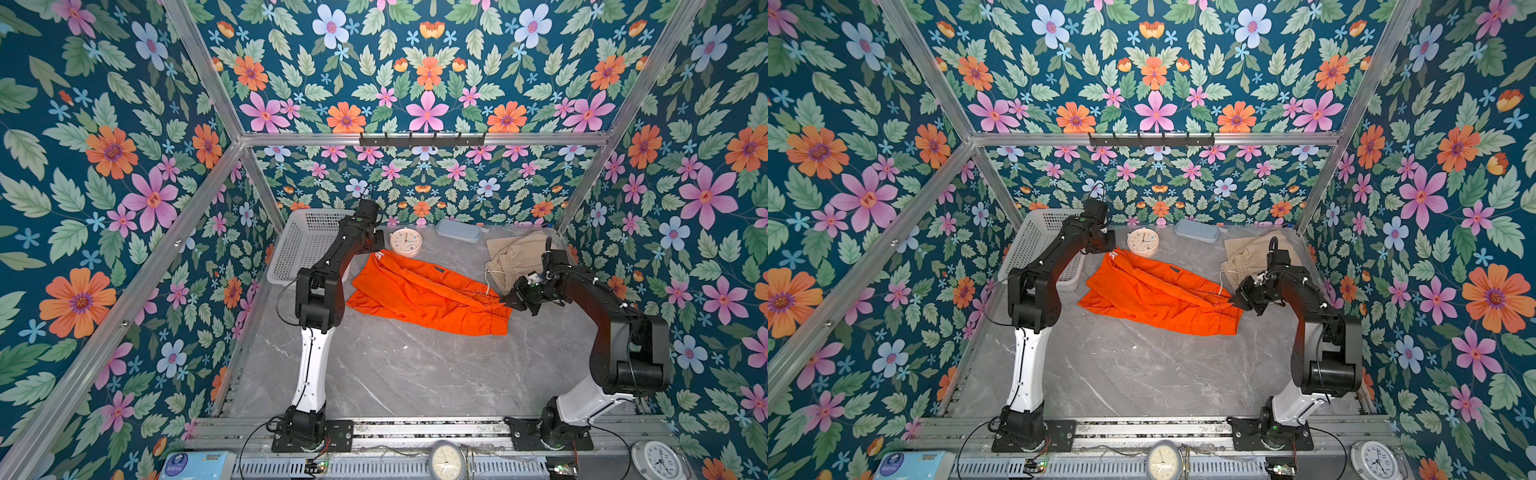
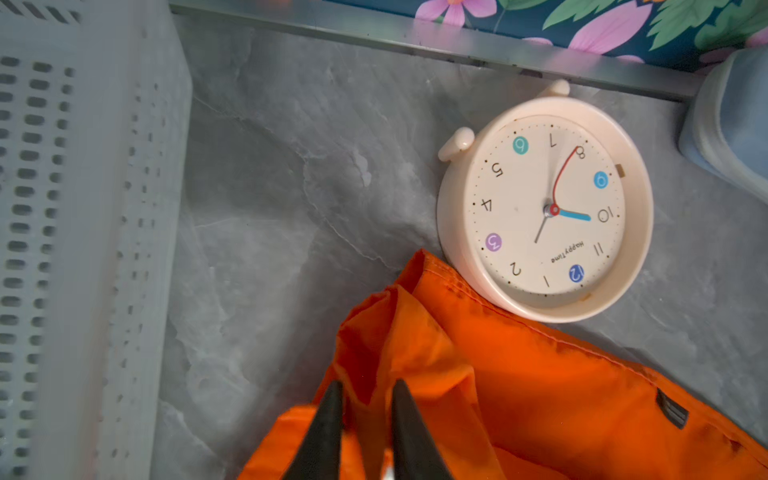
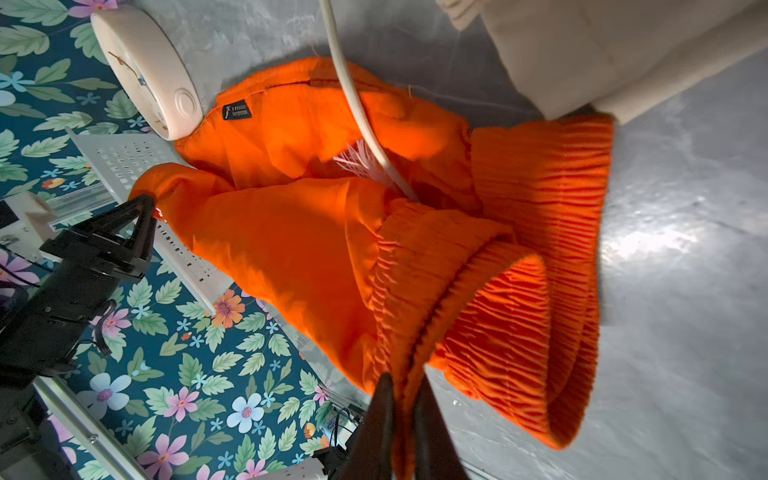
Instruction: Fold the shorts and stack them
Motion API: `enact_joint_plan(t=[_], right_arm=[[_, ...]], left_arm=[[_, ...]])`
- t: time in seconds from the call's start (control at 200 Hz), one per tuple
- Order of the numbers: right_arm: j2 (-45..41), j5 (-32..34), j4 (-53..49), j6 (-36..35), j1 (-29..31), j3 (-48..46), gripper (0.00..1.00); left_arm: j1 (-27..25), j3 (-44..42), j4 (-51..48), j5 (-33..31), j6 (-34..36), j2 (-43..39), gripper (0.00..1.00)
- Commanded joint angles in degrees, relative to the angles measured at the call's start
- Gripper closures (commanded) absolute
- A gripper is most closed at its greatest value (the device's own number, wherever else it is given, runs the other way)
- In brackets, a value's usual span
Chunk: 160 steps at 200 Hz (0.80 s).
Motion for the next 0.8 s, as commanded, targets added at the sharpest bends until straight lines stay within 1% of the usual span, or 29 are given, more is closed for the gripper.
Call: enact_joint_plan(t=[0.0,0.08,0.115,0.19,0.255,0.33,0.375,0.475,0.55,0.645,0.72,0.795], right_arm=[[0.29,-0.81,3.23,1.72,0.00,0.04,0.64],[-0.96,0.59,3.93,2.61,-0.07,0.89,0.42],[-1.94,1.63,3.55,2.68,-0.07,1.60,0.39],[-4.64,5.40,1.45,1.93,-0.06,3.72,0.39],[-7.53,8.57,-0.27,0.75,-0.09,5.30,0.39],[-11.02,10.55,-1.53,-0.83,0.22,5.80,0.40],[-12.99,10.99,-1.31,-1.61,1.02,5.27,0.41],[-14.94,10.72,-0.97,-3.09,5.25,3.64,0.43],[-14.67,10.40,0.77,-2.62,9.55,1.42,0.44],[-12.57,9.64,4.99,-1.14,14.26,-2.15,0.46],[-9.94,8.75,7.85,-0.45,15.80,-4.49,0.46],[-7.08,9.23,9.97,0.08,15.97,-6.52,0.46]], left_arm=[[0.01,0.72,1.58,2.19,-0.58,0.30,0.54],[0.01,0.17,1.58,2.46,-0.89,-1.35,0.45],[0.05,-0.74,1.89,2.37,-0.87,-2.89,0.43],[0.06,-4.67,3.17,2.12,-0.93,-7.36,0.42],[0.03,-10.92,5.12,2.19,-1.19,-12.55,0.43],[-0.03,-20.74,8.58,3.64,-2.29,-19.04,0.44],[-0.08,-27.42,11.31,5.05,-3.39,-23.13,0.47],[-0.11,-40.34,17.16,7.53,-5.84,-29.13,0.50],[-0.24,-46.19,18.91,7.91,-6.58,-30.13,0.52],[-0.25,-49.67,19.88,8.32,-7.12,-28.79,0.53],[-0.24,-52.01,21.02,7.63,-7.49,-27.31,0.54],[-0.17,-53.89,20.94,7.63,-7.79,-26.27,0.54]])
